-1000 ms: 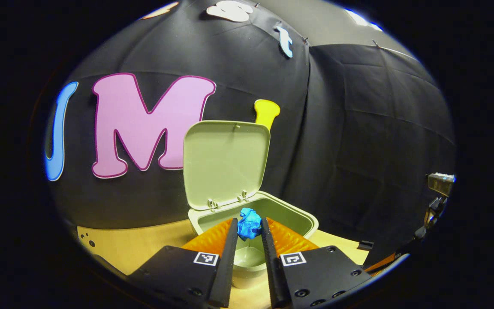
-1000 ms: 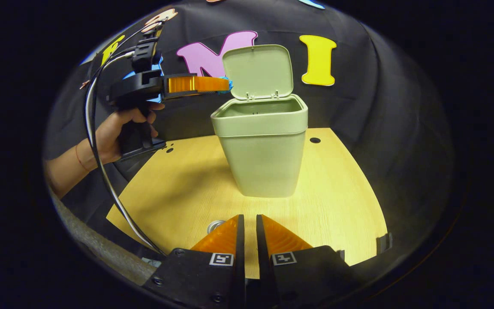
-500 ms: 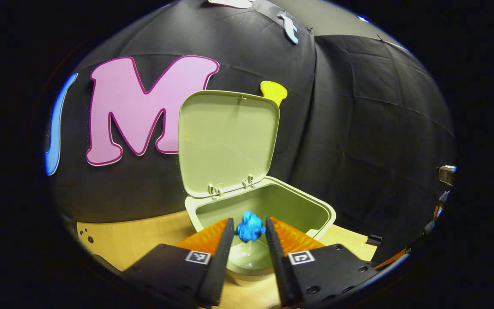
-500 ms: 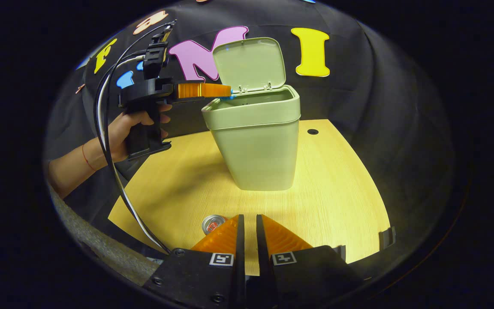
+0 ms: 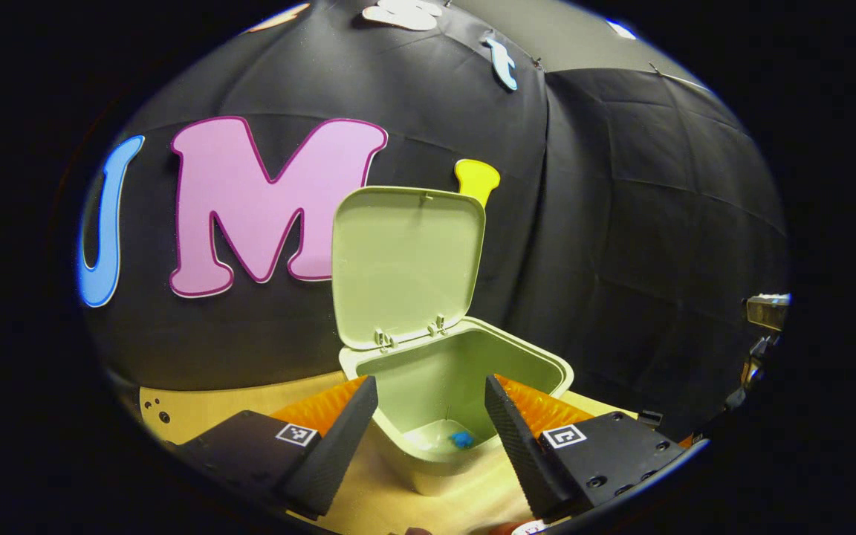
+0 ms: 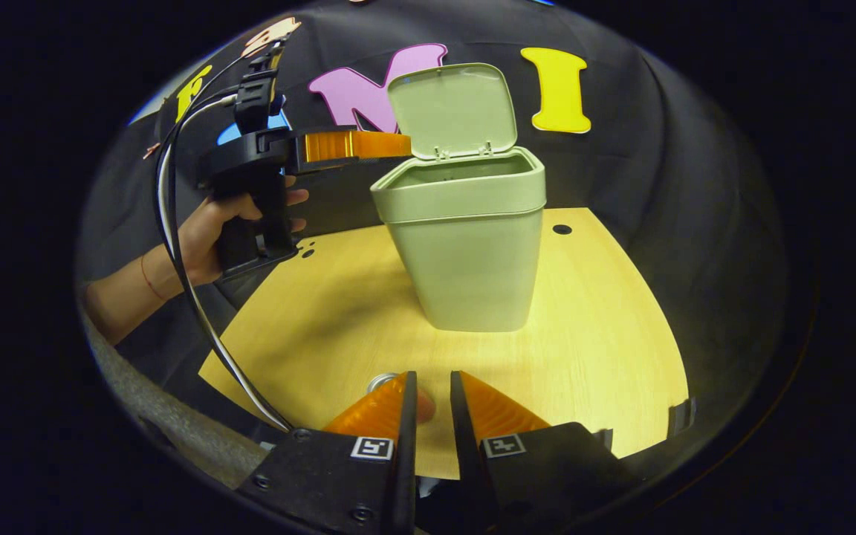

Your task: Press the lid of the desktop garbage bin to open it, pick up the crumpled paper on the desktop and throw it into the bin, then pick up the pop can on the desktop and drop it into the bin, and finally close the garbage bin lid.

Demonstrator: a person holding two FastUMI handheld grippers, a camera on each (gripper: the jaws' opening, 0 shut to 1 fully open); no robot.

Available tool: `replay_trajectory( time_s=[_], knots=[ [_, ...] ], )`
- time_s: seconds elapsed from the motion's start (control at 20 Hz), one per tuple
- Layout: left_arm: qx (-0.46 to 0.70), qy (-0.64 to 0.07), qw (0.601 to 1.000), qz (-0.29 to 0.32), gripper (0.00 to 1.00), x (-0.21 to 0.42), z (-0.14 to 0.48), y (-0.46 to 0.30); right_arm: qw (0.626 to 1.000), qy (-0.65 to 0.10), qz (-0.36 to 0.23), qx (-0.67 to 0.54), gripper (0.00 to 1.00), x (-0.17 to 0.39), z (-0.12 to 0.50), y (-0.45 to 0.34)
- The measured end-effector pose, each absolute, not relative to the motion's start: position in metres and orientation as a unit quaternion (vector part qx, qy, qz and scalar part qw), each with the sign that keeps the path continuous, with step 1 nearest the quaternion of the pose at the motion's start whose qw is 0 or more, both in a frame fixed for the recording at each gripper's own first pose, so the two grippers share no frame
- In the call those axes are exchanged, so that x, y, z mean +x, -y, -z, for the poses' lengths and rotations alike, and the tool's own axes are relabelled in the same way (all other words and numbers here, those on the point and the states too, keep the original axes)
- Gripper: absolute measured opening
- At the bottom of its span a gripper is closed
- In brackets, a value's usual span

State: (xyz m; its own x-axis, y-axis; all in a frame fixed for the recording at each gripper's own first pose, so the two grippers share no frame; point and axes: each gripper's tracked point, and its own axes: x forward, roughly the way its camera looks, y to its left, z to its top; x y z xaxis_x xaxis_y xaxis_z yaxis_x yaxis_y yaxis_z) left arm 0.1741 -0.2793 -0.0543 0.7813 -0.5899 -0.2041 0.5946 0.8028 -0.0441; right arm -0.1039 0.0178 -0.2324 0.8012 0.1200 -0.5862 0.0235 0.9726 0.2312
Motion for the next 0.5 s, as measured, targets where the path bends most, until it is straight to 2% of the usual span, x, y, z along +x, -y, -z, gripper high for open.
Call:
replay_trajectory(
  time_s=[0.05,0.15,0.2,0.25,0.3,0.35,0.45,0.5],
  knots=[
    [0.009,-0.103,0.945,0.310,0.94,0.169,0.051,0.273,0.942,-0.315,-0.035,0.114,0.21,-0.104,0.233,-0.022],
    [0.003,-0.104,0.948,0.301,0.94,0.157,0.052,0.257,0.940,-0.320,-0.053,0.108,0.42,-0.104,0.238,-0.034],
    [0.001,-0.106,0.949,0.296,0.94,0.151,0.053,0.248,0.939,-0.323,-0.059,0.103,0.46,-0.104,0.239,-0.037],
    [-0.001,-0.107,0.951,0.289,0.94,0.146,0.053,0.238,0.938,-0.326,-0.067,0.101,0.46,-0.102,0.241,-0.043],
    [-0.002,-0.108,0.954,0.280,0.94,0.142,0.054,0.227,0.936,-0.328,-0.071,0.100,0.37,-0.100,0.242,-0.046],
    [-0.004,-0.110,0.956,0.272,0.94,0.137,0.056,0.217,0.935,-0.332,-0.076,0.099,0.51,-0.099,0.245,-0.050],
    [-0.010,-0.117,0.960,0.255,0.94,0.126,0.061,0.195,0.932,-0.341,-0.085,0.093,0.63,-0.096,0.252,-0.055],
    [-0.011,-0.119,0.962,0.245,0.94,0.120,0.063,0.183,0.930,-0.345,-0.089,0.089,0.54,-0.095,0.255,-0.057]
  ],
)
